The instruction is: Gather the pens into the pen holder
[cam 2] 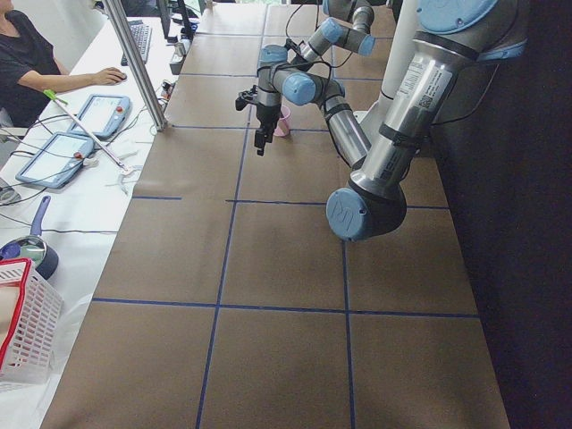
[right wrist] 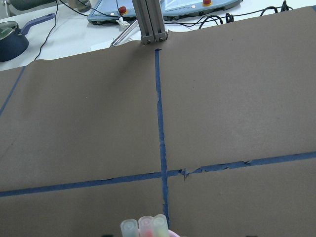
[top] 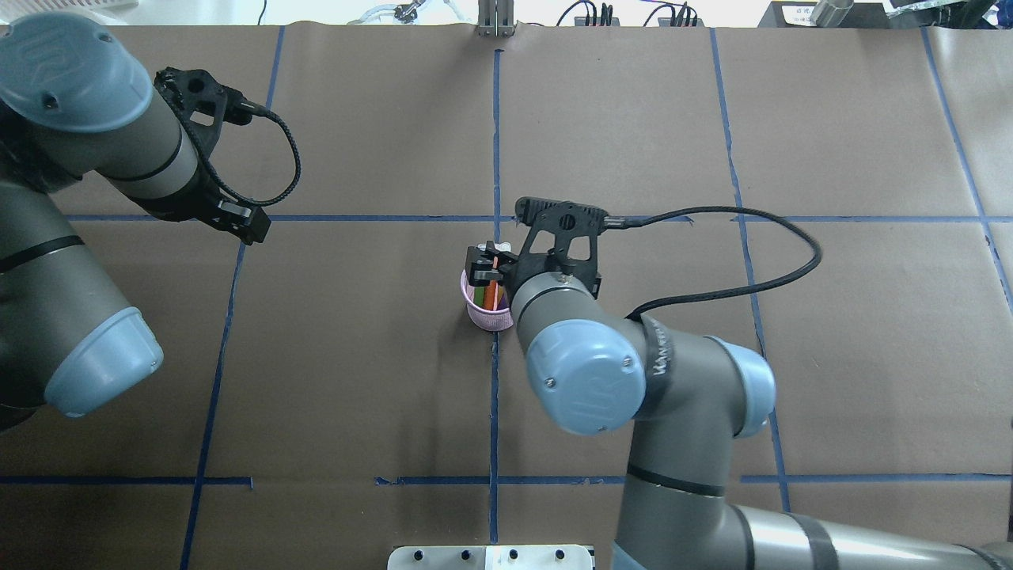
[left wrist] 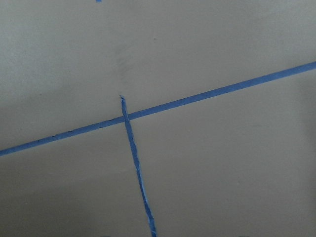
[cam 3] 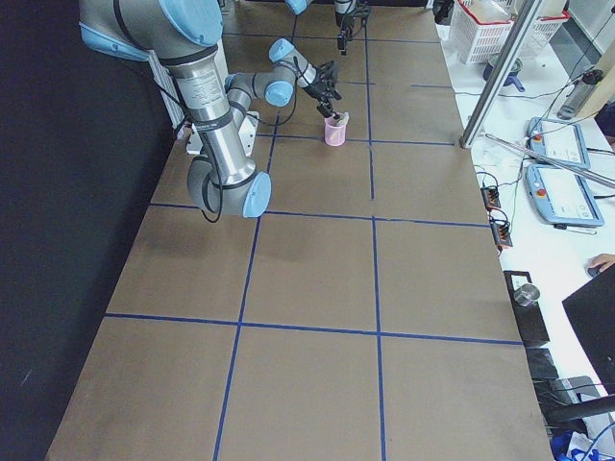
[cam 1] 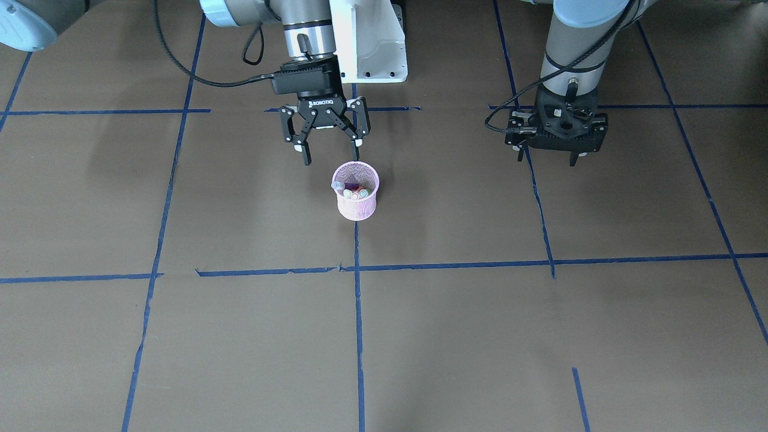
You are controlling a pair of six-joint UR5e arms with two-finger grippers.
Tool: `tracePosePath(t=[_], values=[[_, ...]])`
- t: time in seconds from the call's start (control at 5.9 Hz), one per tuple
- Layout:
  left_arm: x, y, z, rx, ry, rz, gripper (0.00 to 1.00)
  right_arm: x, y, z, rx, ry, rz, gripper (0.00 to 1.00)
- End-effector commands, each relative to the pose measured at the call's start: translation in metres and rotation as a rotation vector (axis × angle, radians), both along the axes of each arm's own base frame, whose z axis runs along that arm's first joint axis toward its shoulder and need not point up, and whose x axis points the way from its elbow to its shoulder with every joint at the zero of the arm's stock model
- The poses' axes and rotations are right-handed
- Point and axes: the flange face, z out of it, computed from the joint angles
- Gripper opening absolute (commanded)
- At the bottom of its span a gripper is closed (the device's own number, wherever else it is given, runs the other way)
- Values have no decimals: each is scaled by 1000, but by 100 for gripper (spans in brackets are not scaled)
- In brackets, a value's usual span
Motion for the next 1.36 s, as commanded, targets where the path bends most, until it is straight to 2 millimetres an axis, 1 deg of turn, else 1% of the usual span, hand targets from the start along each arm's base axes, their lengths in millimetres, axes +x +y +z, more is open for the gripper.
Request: tracePosePath(t=[0.0,0.17,0.34,0.51,0.68,0.85,1.02,1.19], values=[[-49,-24,23,43,-37,41,91,115,-56,54,-119,15,-175,100],[-72,-38,31,12,5,70,100,175,-90,94,-143,69,-277,100],[-105,-57,42,8,31,102,100,231,-114,136,-163,108,-352,100],[-145,-65,74,-25,78,145,100,295,-135,186,-199,102,-431,100],[-180,-68,97,-41,136,175,100,352,-144,235,-192,121,-484,100],[-215,-64,125,-33,142,193,100,400,-144,287,-182,160,-521,100],[-261,-54,151,-50,201,175,100,445,-135,345,-187,210,-545,100],[-289,-39,184,-61,196,179,100,490,-132,400,-188,213,-576,100]])
